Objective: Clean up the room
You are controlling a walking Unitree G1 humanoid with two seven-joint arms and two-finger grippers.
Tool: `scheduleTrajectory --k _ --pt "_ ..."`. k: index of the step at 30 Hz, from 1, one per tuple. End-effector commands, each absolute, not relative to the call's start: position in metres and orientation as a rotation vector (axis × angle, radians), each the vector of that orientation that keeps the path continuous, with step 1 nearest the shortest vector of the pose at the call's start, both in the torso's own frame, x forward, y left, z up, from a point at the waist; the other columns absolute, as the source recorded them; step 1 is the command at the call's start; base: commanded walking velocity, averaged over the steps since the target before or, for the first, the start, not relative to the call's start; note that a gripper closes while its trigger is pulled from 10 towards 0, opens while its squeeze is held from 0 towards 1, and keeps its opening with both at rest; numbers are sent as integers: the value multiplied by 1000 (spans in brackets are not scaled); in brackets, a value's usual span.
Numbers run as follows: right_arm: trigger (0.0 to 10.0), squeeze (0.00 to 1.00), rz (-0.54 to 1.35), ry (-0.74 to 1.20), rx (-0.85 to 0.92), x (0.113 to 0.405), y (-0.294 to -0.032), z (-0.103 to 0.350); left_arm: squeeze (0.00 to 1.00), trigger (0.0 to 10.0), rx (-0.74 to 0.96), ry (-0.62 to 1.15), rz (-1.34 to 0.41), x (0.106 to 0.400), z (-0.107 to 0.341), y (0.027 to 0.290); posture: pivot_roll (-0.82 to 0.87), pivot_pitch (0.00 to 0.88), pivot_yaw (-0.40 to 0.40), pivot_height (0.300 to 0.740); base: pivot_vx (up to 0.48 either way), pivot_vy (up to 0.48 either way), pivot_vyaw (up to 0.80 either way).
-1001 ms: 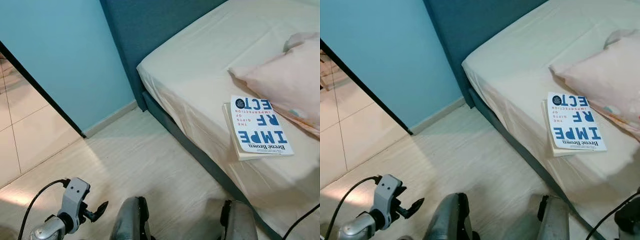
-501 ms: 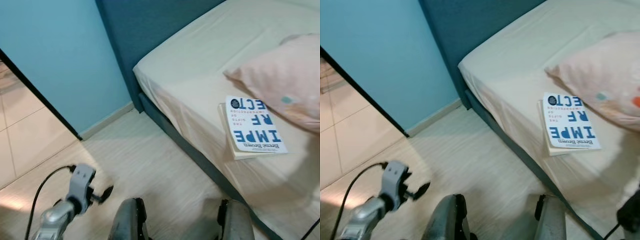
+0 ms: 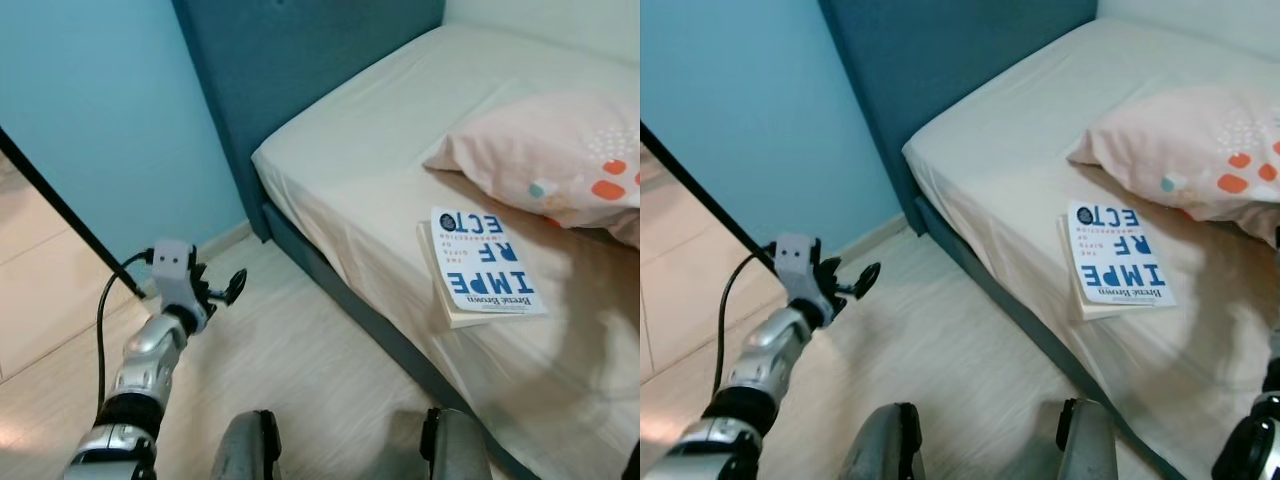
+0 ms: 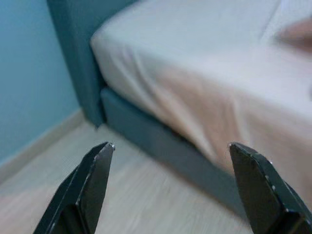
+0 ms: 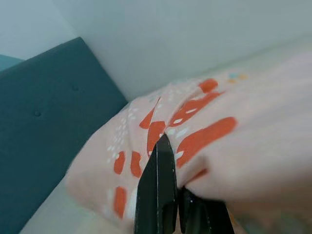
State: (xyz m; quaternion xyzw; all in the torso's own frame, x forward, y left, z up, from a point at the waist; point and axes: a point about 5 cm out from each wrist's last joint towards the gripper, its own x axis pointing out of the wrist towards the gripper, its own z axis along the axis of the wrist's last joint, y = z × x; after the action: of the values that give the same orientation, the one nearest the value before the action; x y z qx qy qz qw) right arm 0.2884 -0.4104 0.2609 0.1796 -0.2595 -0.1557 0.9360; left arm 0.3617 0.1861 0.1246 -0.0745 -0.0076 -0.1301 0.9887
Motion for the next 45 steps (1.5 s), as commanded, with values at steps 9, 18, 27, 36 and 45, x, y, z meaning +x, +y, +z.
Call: scheduleTrajectory --k 9,18,27,36,45 --pt "0 0 -169 -756 201 280 -386 352 0 10000 -261 -52 -207 375 138 174 -5 1 30 616 0 0 0" --pt "0 0 -122 -765 210 282 -372 354 0 10000 -290 -49 -233 374 136 163 0 0 31 645 0 0 0" --pt "0 0 14 -657 219 294 -341 334 0 10000 -343 -18 -239 374 130 160 -2 0 24 668 0 0 0" --pt "0 0 63 -533 269 306 -318 298 0 10000 -374 24 -260 364 113 163 13 0 12 697 0 0 0" --pt "0 0 122 -440 307 326 -294 273 0 10000 -318 156 -176 345 74 183 19 0 10 730 0 0 0"
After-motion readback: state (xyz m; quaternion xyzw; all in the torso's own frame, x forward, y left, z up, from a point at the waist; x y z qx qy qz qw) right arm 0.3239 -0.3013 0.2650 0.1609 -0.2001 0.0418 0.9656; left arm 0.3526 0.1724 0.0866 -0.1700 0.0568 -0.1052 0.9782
